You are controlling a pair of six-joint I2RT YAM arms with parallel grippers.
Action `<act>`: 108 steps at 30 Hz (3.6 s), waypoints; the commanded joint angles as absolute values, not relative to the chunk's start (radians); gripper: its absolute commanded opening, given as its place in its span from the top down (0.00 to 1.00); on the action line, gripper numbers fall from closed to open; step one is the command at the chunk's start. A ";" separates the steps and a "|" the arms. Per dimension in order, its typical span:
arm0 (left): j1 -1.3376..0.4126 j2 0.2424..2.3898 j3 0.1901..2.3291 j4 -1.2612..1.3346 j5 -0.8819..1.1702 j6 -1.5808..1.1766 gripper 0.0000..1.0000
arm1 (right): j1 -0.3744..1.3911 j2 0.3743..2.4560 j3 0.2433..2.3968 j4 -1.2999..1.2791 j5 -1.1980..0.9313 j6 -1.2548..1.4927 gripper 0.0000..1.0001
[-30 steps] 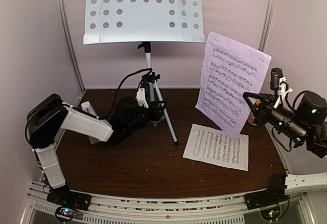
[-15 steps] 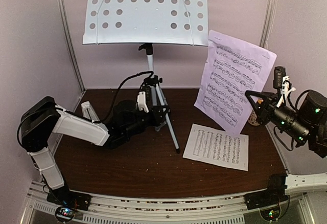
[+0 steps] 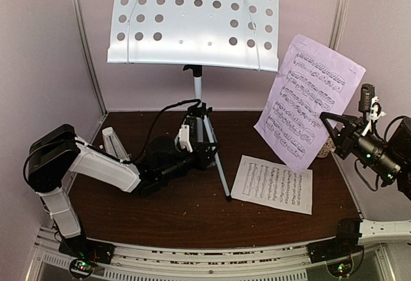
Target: Set up the instrument practice props
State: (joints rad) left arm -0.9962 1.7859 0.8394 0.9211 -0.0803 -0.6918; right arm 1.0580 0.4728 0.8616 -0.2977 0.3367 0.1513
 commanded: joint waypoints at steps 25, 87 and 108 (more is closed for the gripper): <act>-1.010 0.792 0.424 0.071 -0.828 -0.804 0.15 | 1.054 0.603 1.460 -0.835 0.898 -0.015 1.00; -0.736 1.360 2.142 -0.712 -0.056 -0.085 0.43 | 1.070 1.532 2.303 -0.361 0.232 0.080 1.00; -0.737 1.401 2.145 -0.649 -0.138 -0.163 0.84 | 1.142 1.610 2.345 -0.324 0.350 0.077 1.00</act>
State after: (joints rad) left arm -0.7353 1.4071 2.1410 -0.7258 -0.1139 -0.1482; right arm 1.1343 1.6016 2.3173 -0.3313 0.2981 0.0795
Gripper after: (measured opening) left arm 0.201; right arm 0.009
